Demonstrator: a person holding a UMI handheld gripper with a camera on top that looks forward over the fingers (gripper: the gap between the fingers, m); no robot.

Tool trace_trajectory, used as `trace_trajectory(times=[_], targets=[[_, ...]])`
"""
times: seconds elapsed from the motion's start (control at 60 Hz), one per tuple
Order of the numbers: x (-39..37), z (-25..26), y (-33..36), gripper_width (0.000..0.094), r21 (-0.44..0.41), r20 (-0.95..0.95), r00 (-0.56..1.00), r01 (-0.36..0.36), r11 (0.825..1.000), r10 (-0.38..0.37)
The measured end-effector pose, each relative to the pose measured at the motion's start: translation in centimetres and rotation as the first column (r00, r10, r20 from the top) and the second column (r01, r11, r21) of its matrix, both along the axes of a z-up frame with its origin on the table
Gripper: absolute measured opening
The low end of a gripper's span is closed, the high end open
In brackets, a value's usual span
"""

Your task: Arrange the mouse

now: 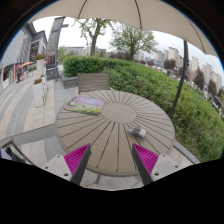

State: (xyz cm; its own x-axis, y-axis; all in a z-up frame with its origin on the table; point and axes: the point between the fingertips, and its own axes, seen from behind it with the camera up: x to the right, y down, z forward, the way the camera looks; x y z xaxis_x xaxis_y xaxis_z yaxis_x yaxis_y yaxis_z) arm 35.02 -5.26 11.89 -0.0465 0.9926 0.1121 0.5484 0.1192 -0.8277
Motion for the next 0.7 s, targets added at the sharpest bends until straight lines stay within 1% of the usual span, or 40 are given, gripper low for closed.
trace_trajectory(times=[0.033, 0.05, 0.1, 0.117, 0.167, 0.183, 0.267, 0.333, 0.45, 0.567, 0.7], targets=[[0.0, -0.5, 1.0, 0.0849, 0.014, 0.003, 1.000, 0.021, 1.000, -0.021], [0.1, -1.0, 3.8, 0.0849, 0.016, 0.005, 1.000, 0.028, 0.999, -0.028], [-0.3, -1.7, 5.0, 0.0852, 0.021, 0.013, 0.998, 0.063, 0.998, -0.063], [0.0, -2.1, 6.7, 0.0850, 0.018, 0.014, 0.997, 0.070, 0.997, -0.071], [-0.4, -2.7, 8.0, 0.0850, 0.016, 0.015, 0.994, 0.105, 0.994, -0.105], [-0.4, -3.0, 9.3, 0.0849, 0.014, 0.015, 0.993, 0.113, 0.994, -0.113], [-1.4, -3.9, 10.9, 0.0849, 0.008, 0.008, 0.989, 0.146, 0.989, -0.146], [-2.3, -4.5, 12.4, 0.0850, 0.000, -0.002, 0.988, 0.155, 0.988, -0.155], [-4.8, -6.0, 13.9, 0.0851, 0.010, -0.013, 0.989, 0.149, 0.989, -0.149], [-8.1, -8.0, 15.4, 0.0851, 0.017, -0.016, 0.990, 0.138, 0.990, -0.138], [-11.7, -10.0, 16.0, 0.0851, 0.014, -0.021, 0.994, 0.108, 0.994, -0.107]])
